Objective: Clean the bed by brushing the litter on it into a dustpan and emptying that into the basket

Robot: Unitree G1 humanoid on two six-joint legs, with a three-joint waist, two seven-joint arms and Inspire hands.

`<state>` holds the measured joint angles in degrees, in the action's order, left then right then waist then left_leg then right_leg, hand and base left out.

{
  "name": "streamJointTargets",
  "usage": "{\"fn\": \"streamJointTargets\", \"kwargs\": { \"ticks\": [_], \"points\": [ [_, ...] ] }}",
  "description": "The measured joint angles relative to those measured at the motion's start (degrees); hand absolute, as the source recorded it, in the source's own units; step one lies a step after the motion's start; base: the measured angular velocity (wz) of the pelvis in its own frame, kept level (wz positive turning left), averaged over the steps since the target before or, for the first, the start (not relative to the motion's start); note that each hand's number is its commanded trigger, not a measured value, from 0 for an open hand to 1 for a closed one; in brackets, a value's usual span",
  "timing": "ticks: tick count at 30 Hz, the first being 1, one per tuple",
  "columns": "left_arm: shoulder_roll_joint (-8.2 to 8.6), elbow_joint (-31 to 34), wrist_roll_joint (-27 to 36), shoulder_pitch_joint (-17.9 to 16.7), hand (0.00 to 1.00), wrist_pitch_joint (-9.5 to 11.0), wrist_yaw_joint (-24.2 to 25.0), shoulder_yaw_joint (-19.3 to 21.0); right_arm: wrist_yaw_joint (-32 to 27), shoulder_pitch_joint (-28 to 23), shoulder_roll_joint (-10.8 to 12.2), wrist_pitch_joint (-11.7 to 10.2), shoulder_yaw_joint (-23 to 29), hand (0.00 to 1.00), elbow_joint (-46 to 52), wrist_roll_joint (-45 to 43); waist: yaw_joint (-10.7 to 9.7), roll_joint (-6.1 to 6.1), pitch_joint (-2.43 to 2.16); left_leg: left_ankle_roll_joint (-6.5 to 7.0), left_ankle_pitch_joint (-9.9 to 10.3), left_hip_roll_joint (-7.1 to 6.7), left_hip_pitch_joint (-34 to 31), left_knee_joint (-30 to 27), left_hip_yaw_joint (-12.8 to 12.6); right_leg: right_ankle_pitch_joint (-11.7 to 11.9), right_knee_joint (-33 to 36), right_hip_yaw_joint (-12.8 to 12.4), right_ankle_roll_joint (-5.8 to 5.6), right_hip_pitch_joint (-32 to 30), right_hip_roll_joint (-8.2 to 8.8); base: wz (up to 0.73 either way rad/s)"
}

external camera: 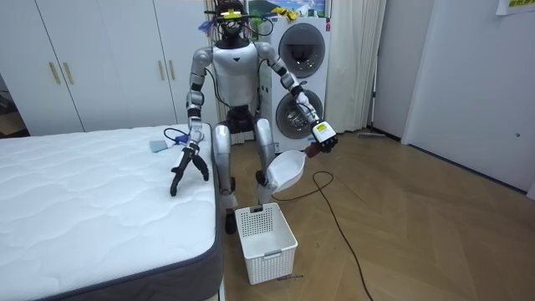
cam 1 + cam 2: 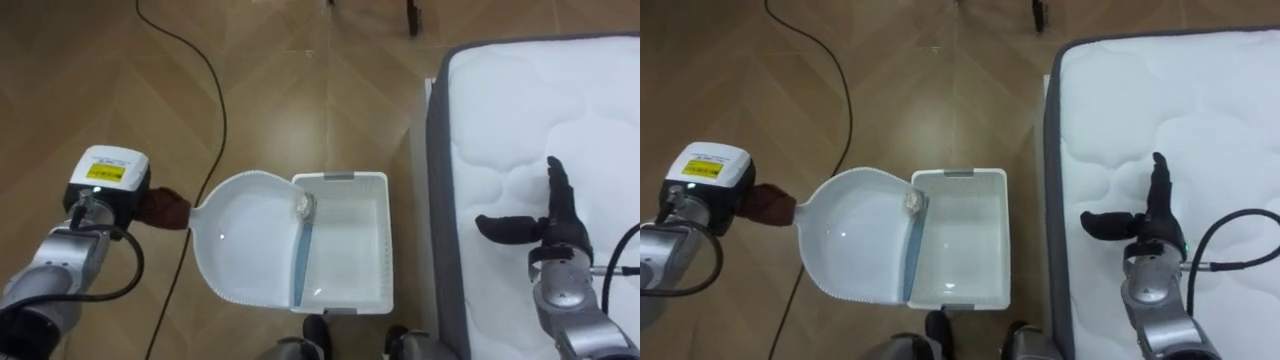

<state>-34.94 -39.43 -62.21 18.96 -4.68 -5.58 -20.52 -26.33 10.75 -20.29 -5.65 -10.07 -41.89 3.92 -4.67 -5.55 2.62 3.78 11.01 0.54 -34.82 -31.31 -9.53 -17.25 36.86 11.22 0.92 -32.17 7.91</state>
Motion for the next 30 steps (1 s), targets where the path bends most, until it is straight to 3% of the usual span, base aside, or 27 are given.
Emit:
{"fn": "streamJointTargets", "kwargs": {
  "ticks": [9, 16, 18, 23, 27, 30],
  "points": [
    [-0.3, 0.0, -1.15, 0.0, 1.0, -0.16, 2.76, 0.0, -2.21, -0.22, 0.05, -0.01, -0.08, 0.0, 0.31, 0.04, -0.17, 0.06, -0.11, 0.42, -0.11, -0.16, 0.03, -0.07, -1.32, -0.37, 1.23, -0.02, 0.12, -0.82, 1.03, -0.05],
    [-0.57, 0.0, -5.02, 0.11, 1.0, -1.41, 4.18, -0.08, -3.85, -1.29, 0.15, -0.11, -2.13, 0.0, 2.25, 0.3, -0.65, 0.75, -0.56, 0.45, -0.13, -0.15, 0.2, -0.04, -1.37, -0.35, 1.08, -0.01, 0.13, -0.7, 1.02, 0.0],
    [-1.15, 0.01, -5.11, 0.11, 1.0, -1.45, 4.78, -0.28, -3.83, -1.29, 0.33, -0.12, -2.76, 0.0, 2.27, 0.36, -0.98, 0.74, -0.56, 0.45, -0.13, -0.19, 0.35, -0.01, -1.37, -0.34, 0.9, 0.0, 0.12, -0.52, 1.02, 0.0],
    [-4.58, 0.43, -5.12, 1.1, 1.0, -1.44, 6.34, -2.23, -3.9, -1.29, 0.52, -0.58, -3.44, 0.0, 2.27, 1.7, -1.25, 0.56, -0.61, 0.44, -0.14, 0.02, 0.43, 0.31, -1.22, -0.02, -0.23, 0.23, 0.05, -0.08, 0.64, 0.0],
    [-5.55, 1.37, -5.51, 2.28, 1.0, -1.45, 6.19, -2.42, -5.06, -1.11, 0.52, -1.17, -4.2, 0.0, 2.27, 2.7, -1.0, 0.17, -0.65, 0.45, -0.14, -0.07, 0.58, 0.5, -1.03, 0.08, -0.56, 0.66, -0.04, 0.26, 0.73, 0.04],
    [-5.56, 2.06, -5.51, 2.67, 1.0, -1.45, 5.8, -2.42, -5.55, -0.98, 0.52, -2.02, -4.4, 0.0, 2.25, 2.52, -1.1, -1.0, -0.57, 0.45, -0.14, -0.1, 0.86, 0.71, -0.57, 0.18, -1.15, 1.58, -0.05, 0.97, 0.85, 0.07]
  ]
}}
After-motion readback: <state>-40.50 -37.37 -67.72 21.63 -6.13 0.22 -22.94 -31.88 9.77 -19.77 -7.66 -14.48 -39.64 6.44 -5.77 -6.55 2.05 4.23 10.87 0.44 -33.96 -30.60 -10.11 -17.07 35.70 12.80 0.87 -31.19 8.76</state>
